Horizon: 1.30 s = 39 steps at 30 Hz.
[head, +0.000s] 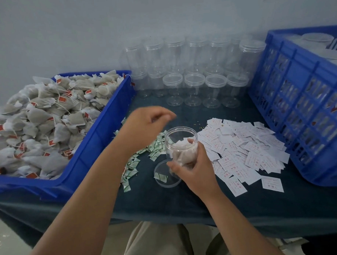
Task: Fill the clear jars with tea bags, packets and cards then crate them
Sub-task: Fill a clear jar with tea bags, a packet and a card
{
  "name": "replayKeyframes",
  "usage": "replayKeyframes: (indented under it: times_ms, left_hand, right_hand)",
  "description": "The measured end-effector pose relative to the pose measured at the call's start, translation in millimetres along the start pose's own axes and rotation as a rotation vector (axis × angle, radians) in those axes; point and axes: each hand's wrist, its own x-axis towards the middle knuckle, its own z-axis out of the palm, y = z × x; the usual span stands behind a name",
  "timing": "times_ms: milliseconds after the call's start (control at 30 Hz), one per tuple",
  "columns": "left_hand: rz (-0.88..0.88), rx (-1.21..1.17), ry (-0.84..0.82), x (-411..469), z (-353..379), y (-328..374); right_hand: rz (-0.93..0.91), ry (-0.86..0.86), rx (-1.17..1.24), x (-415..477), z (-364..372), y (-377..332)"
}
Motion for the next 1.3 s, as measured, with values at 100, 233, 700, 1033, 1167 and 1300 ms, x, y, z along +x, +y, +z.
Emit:
replayKeyframes:
  times_ms: [100, 233, 700, 1033, 1167, 1300]
  left_hand:
    - [-0.273, 0.167, 0.108, 7, -8, -41]
    - [-0.463, 0.534, -0.179, 4, 14, -88]
    - [-0.289, 0.232, 0.338, -2, 24, -106]
    - [0.090, -0.060, -0.058, -16, -2, 27]
    - [0.201, 0.258, -0.328, -9, 15, 33]
    - [0.111, 0.091, -0.023, -13, -6, 18]
  right_hand:
    - [-0.006, -0.008, 0.000, 0, 0, 1]
    - [-0.005, -0.017, 0.020, 0, 0, 1]
    - [-0.147, 0.120, 0.056, 0, 1, -2]
    - [-0.139, 0.075, 0.048, 1, 2, -6]
    - [-0.124, 0.044, 0.083, 1, 2, -3]
    - [-0.098, 0.061, 0.046, -1, 2, -5]
